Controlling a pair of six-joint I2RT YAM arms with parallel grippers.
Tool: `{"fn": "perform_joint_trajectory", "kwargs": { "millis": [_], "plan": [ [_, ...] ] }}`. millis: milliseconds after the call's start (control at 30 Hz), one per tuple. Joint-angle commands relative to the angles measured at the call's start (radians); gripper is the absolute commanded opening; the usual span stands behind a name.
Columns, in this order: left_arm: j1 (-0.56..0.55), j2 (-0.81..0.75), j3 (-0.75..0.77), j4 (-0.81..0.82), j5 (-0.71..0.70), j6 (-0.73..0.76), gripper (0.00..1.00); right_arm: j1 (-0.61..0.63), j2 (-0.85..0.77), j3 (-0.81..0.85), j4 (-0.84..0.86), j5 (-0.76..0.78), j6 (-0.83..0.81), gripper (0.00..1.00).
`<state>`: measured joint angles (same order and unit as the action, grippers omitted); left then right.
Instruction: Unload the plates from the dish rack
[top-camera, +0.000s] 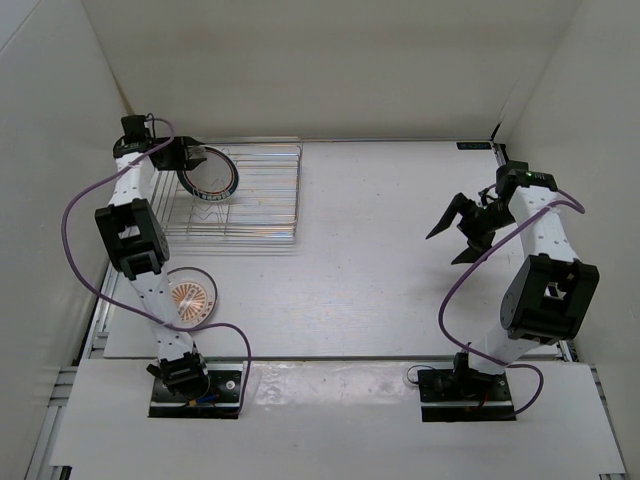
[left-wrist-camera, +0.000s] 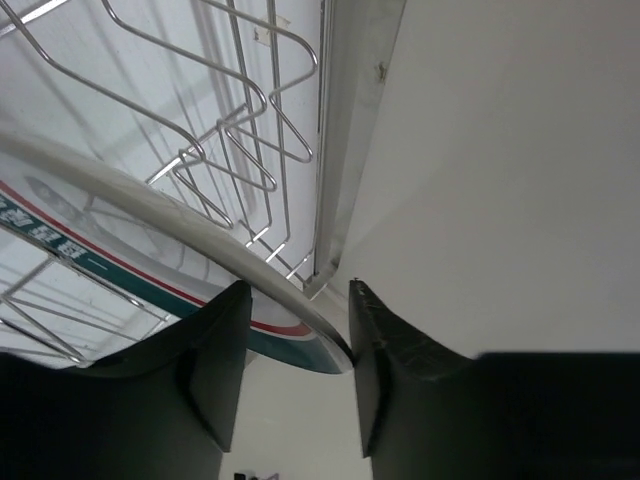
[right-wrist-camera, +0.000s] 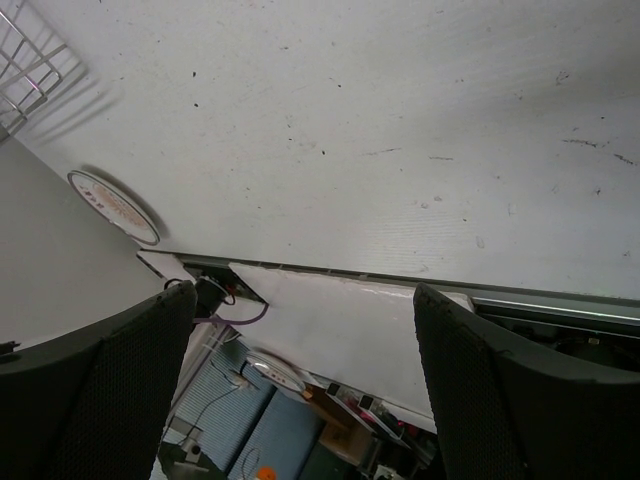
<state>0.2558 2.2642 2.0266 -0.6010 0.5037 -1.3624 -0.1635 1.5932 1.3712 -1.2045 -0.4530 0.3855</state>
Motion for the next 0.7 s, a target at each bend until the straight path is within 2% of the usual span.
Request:
{"fn": "perform_joint_trajectory", "kwargs": {
  "millis": [0, 33, 233, 600, 667],
  "plan": [
    [0.007, -0.065, -0.023, -0.005, 0.005, 0.016, 0.48, -0.004, 0.007, 0.017, 0.003, -0.024, 0.003, 0.90],
    [0.007, -0.066, -0.025, -0.006, 0.018, 0.003, 0.42, -0.004, 0.010, 0.016, 0.000, -0.023, 0.004, 0.90],
    [0.019, -0.124, -0.069, 0.035, 0.048, -0.044, 0.26, -0.007, 0.013, 0.012, 0.003, -0.030, 0.003, 0.90],
    [0.036, -0.218, -0.108, 0.069, 0.159, -0.187, 0.12, -0.005, 0.002, -0.015, 0.010, -0.049, 0.007, 0.90],
    [0.031, -0.245, -0.112, 0.096, 0.159, -0.216, 0.12, -0.007, 0.002, -0.021, 0.010, -0.053, 0.007, 0.90]
  ]
}}
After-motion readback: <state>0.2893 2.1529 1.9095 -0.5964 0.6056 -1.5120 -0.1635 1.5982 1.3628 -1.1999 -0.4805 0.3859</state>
